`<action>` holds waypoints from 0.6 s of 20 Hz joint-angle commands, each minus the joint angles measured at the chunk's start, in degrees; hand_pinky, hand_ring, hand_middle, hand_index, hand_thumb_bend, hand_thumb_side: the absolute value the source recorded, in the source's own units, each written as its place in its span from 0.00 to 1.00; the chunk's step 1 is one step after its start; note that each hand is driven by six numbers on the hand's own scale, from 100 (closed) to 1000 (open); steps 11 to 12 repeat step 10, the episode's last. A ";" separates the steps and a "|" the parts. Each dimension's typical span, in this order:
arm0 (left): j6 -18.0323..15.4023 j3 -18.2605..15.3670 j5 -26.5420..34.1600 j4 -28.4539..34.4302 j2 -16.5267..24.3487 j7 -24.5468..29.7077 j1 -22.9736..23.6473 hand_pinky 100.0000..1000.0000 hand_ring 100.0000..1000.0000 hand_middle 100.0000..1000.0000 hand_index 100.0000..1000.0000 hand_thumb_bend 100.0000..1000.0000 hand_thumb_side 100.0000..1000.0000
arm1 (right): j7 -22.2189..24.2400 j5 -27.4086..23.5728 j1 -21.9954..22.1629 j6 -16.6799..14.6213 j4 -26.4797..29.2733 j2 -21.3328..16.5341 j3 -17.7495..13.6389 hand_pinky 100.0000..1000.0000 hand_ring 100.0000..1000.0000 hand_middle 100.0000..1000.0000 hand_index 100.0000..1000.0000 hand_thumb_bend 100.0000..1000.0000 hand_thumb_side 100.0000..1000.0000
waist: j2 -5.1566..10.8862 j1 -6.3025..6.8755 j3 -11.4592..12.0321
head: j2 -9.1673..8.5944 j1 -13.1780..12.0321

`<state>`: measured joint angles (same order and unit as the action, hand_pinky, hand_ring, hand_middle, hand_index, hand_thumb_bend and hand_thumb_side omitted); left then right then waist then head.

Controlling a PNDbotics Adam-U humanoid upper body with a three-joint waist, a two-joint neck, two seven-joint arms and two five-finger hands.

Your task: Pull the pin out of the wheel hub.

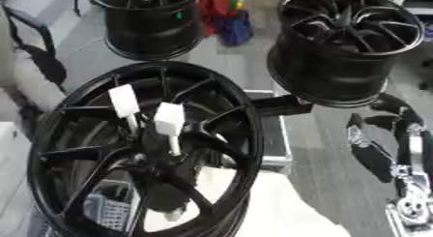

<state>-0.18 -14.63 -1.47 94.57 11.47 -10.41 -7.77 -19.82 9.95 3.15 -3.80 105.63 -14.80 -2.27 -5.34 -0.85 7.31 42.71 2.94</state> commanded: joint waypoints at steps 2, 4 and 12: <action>-0.13 0.22 0.31 0.96 0.50 0.22 -0.67 0.56 0.49 0.59 0.71 0.38 0.13 | 1.01 -0.99 -0.91 -0.49 -0.13 -0.04 0.72 0.70 0.57 0.63 0.80 0.10 0.00 | 0.35 0.15 -0.09 | -0.02 -0.17; -0.12 0.25 0.30 0.89 0.42 0.25 -0.62 0.56 0.49 0.59 0.70 0.38 0.13 | 1.42 -0.94 -1.00 -0.51 -0.25 0.02 0.99 0.70 0.57 0.63 0.80 0.11 0.00 | 0.32 0.16 -0.18 | 0.13 -0.13; -0.12 0.35 0.27 0.77 0.32 0.30 -0.64 0.55 0.49 0.59 0.71 0.38 0.13 | 2.20 -0.93 -1.13 -0.49 -0.30 0.20 1.45 0.70 0.56 0.63 0.80 0.10 0.01 | 0.26 0.12 -0.28 | 0.25 0.03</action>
